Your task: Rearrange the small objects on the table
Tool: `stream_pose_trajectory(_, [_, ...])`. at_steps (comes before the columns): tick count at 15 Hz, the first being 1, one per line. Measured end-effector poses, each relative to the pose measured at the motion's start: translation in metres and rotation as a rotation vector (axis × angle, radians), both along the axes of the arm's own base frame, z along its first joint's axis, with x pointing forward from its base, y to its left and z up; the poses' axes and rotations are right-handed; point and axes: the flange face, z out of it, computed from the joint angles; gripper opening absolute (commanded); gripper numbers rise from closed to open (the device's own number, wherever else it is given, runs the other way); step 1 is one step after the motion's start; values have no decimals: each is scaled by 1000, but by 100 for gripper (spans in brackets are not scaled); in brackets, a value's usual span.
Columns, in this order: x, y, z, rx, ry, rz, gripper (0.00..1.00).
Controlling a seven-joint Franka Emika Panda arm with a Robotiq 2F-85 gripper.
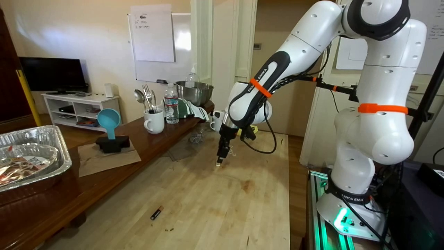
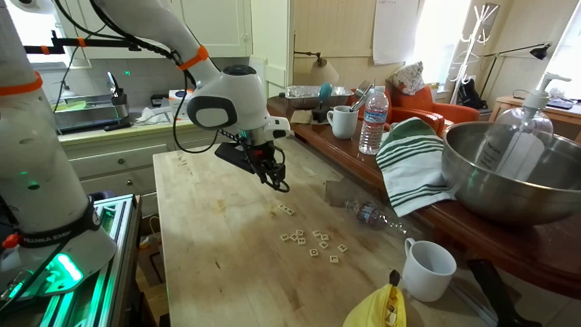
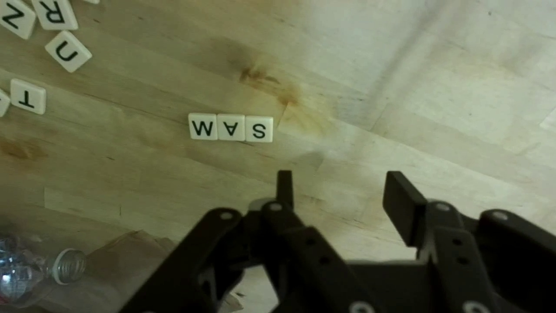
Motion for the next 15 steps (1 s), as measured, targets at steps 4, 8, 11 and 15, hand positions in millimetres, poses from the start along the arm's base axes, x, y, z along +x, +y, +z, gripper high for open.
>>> stream_pose_trajectory(4, [9,-10,-16,-19,29,-19,0])
stream_pose_trajectory(8, [14,-19,-27,-31,47,-33,0])
stream_pose_trajectory(11, [16,-24,-32,-36,55,-41,0])
stream_pose_trajectory(15, [21,-28,-37,-44,59,-42,0])
